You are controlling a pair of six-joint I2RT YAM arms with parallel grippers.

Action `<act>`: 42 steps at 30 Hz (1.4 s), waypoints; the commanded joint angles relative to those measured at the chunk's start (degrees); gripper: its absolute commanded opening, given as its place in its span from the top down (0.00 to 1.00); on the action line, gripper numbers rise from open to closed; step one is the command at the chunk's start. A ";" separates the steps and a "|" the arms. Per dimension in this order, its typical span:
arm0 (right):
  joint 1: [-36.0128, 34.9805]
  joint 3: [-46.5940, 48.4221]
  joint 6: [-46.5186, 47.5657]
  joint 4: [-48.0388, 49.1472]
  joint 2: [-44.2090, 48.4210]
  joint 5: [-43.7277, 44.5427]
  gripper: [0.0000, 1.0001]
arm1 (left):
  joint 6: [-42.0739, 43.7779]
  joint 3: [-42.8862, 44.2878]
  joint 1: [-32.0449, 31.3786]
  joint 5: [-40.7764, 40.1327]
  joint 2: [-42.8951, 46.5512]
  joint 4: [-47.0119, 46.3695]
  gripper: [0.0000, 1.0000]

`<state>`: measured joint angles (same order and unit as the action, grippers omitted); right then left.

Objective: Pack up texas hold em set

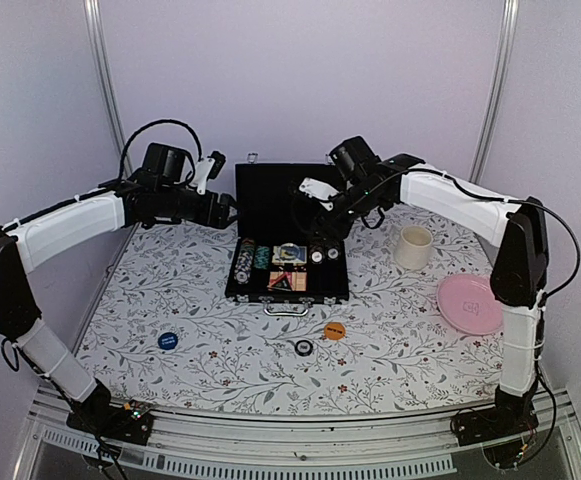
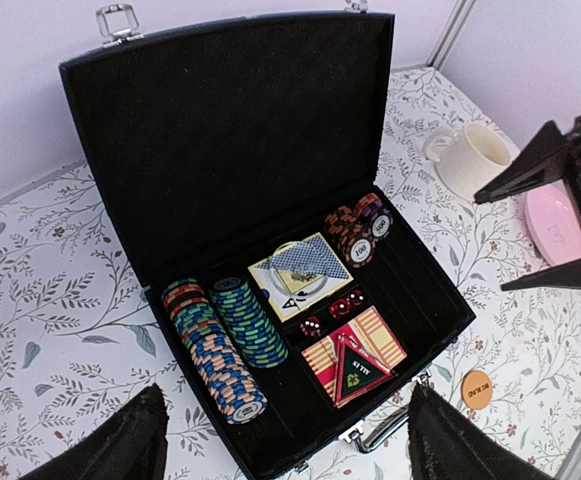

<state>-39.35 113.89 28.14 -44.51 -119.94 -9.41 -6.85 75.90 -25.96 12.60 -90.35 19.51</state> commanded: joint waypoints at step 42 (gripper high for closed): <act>-7.26 -26.37 19.71 -7.56 0.50 -0.41 0.32 | -1.50 -2.33 3.09 -3.60 3.05 -2.36 0.03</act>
<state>-46.15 88.31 47.46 -52.88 -117.67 -11.16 -8.19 74.06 -23.66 7.68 -88.38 17.87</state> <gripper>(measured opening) 0.672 0.969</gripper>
